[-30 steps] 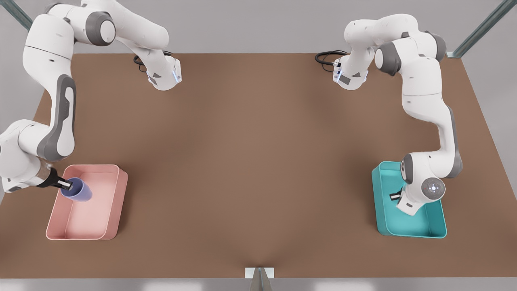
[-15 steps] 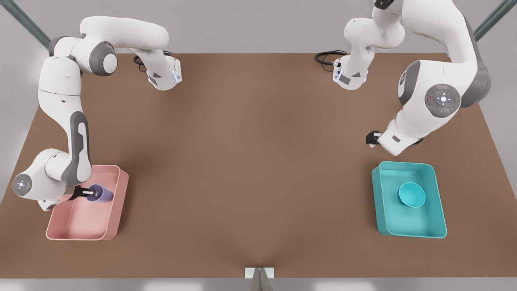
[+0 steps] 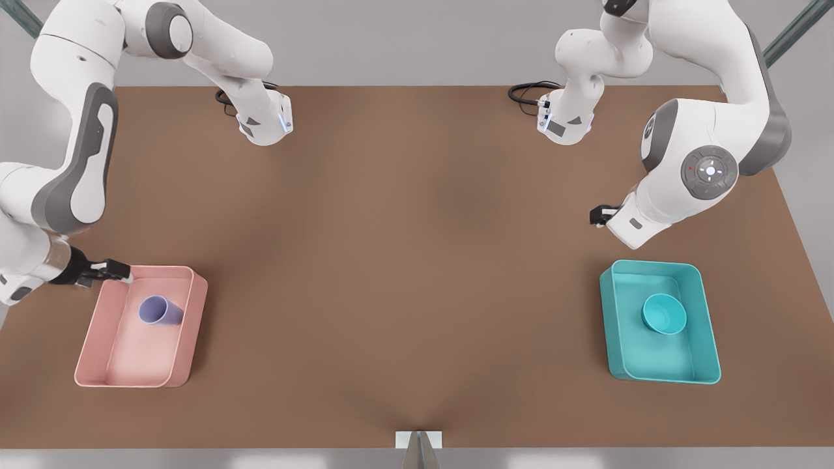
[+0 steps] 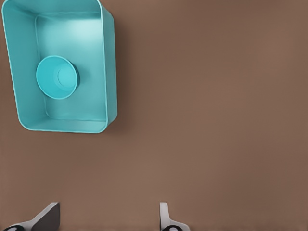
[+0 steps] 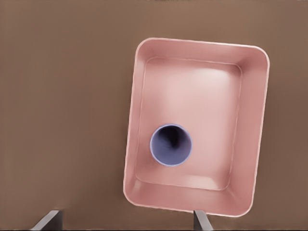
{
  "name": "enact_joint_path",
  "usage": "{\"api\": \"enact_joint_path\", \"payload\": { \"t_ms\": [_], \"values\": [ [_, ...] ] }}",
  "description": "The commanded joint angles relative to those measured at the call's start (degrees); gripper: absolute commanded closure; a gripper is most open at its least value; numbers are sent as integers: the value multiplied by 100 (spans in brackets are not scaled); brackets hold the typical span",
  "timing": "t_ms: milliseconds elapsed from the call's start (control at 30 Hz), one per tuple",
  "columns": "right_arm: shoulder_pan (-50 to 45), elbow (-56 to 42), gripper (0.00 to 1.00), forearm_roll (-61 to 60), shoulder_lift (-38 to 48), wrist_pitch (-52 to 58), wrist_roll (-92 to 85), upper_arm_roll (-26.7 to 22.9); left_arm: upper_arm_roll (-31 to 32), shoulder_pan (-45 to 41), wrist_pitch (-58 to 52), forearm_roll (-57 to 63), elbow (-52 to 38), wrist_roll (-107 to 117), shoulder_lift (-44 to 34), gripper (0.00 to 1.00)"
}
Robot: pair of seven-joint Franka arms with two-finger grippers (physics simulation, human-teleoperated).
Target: Put the bowls and cups in different boxes
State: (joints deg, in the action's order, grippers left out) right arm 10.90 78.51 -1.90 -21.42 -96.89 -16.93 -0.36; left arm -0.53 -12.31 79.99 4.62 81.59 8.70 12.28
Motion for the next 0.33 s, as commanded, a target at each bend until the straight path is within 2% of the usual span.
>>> {"api": "enact_joint_path", "payload": {
  "t_ms": [0,100,300],
  "values": [
    [-290,-20,0,23,296,1418,1587,-7,0,0,-45,13,-3,9,-6,0],
    [-369,446,0,41,1140,1691,1851,10,0,0,-54,13,6,9,-6,0],
    [-439,929,0,41,1316,1146,1966,28,0,0,-72,13,-3,9,-6,0]
  ]
}}
